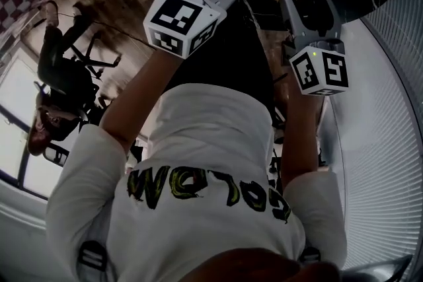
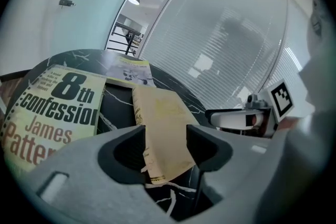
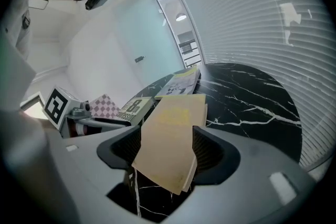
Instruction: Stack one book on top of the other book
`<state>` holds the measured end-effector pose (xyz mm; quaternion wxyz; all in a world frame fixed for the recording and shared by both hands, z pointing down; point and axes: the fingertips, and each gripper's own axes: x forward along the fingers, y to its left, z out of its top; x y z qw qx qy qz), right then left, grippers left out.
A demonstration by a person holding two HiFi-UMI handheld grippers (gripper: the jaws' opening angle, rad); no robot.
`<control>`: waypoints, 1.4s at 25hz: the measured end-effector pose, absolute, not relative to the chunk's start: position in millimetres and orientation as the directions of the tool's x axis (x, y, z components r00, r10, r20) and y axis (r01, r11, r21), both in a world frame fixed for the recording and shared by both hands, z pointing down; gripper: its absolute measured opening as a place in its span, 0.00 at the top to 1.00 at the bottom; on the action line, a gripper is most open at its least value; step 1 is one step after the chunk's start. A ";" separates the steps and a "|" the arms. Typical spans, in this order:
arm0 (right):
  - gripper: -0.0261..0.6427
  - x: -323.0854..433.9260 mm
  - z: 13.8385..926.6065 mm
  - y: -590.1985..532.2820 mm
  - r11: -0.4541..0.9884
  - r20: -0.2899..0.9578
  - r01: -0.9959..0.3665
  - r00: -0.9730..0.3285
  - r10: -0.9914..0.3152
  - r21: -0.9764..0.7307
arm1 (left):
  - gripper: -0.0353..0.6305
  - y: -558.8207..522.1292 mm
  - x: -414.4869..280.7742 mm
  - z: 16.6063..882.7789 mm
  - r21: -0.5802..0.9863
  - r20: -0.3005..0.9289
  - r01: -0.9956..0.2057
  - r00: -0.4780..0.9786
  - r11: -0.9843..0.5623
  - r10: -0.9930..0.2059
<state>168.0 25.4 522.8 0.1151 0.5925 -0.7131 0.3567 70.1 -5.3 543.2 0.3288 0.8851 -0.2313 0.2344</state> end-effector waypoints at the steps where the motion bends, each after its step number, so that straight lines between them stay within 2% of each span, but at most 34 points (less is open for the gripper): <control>1: 0.49 167.9 527.1 25.6 0.039 0.591 -0.925 -0.273 -0.759 -0.377 | 0.59 -5.9 70.0 546.1 0.481 0.568 -0.567 0.783 -0.669 -0.254; 6: 0.47 167.0 546.3 27.9 0.014 0.606 -0.911 -0.285 -0.743 -0.411 | 0.53 -2.0 72.8 560.2 0.506 0.580 -0.563 0.783 -0.653 -0.226; 11: 0.43 167.2 560.4 29.6 -0.007 0.622 -0.905 -0.286 -0.729 -0.424 | 0.51 0.0 75.7 572.4 0.515 0.598 -0.566 0.775 -0.644 -0.204; 18: 0.44 166.3 572.0 32.9 -0.024 0.633 -0.895 -0.296 -0.716 -0.446 | 0.50 5.8 78.6 583.9 0.540 0.620 -0.569 0.767 -0.620 -0.164; 20: 0.49 165.4 571.3 33.8 -0.028 0.633 -0.897 -0.289 -0.718 -0.441 | 0.50 8.0 78.8 585.1 0.554 0.620 -0.565 0.770 -0.611 -0.149; 22: 0.59 166.7 574.0 32.9 -0.039 0.636 -0.900 -0.275 -0.721 -0.434 | 0.50 6.6 77.5 586.9 0.557 0.621 -0.566 0.770 -0.608 -0.148; 35: 0.61 165.4 566.9 31.4 -0.046 0.644 -0.906 -0.262 -0.719 -0.420 | 0.51 3.6 74.9 580.2 0.546 0.633 -0.575 0.759 -0.608 -0.150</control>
